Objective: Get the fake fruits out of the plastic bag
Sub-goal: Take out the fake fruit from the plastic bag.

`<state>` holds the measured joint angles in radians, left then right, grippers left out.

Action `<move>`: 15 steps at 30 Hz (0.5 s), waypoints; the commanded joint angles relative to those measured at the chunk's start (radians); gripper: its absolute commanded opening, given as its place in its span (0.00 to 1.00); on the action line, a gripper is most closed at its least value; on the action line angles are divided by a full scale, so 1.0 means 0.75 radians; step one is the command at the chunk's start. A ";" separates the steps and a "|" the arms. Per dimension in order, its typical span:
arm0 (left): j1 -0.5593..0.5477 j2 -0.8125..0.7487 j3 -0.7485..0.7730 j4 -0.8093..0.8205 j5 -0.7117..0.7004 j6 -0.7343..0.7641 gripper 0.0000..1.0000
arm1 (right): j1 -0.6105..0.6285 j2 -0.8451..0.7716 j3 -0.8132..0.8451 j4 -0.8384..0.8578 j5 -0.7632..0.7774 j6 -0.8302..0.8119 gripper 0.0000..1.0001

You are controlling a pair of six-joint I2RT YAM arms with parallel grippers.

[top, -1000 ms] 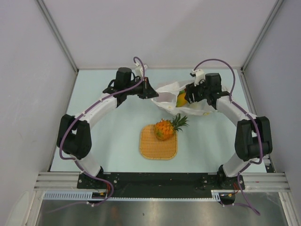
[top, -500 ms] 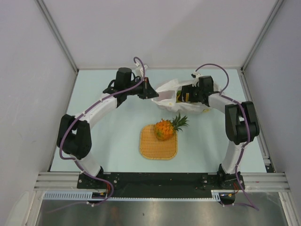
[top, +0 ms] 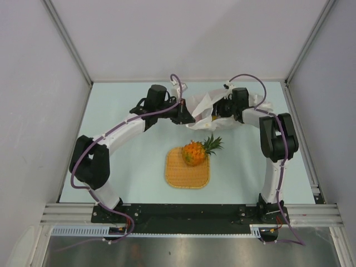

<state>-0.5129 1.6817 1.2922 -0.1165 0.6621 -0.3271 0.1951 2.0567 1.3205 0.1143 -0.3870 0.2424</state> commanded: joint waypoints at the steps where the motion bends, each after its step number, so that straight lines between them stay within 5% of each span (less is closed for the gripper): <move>1: -0.030 -0.054 0.046 -0.025 -0.058 0.076 0.00 | -0.070 -0.075 0.058 0.024 -0.173 -0.112 0.32; 5: -0.032 -0.044 0.065 -0.027 -0.136 0.099 0.00 | -0.152 -0.232 0.058 -0.115 -0.322 -0.208 0.20; 15: -0.020 0.073 0.228 -0.043 -0.161 0.089 0.00 | -0.162 -0.699 0.041 -0.731 -0.615 -0.672 0.16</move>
<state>-0.5320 1.7073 1.3746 -0.1543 0.5510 -0.2691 0.0406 1.6531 1.3239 -0.2173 -0.7227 -0.0608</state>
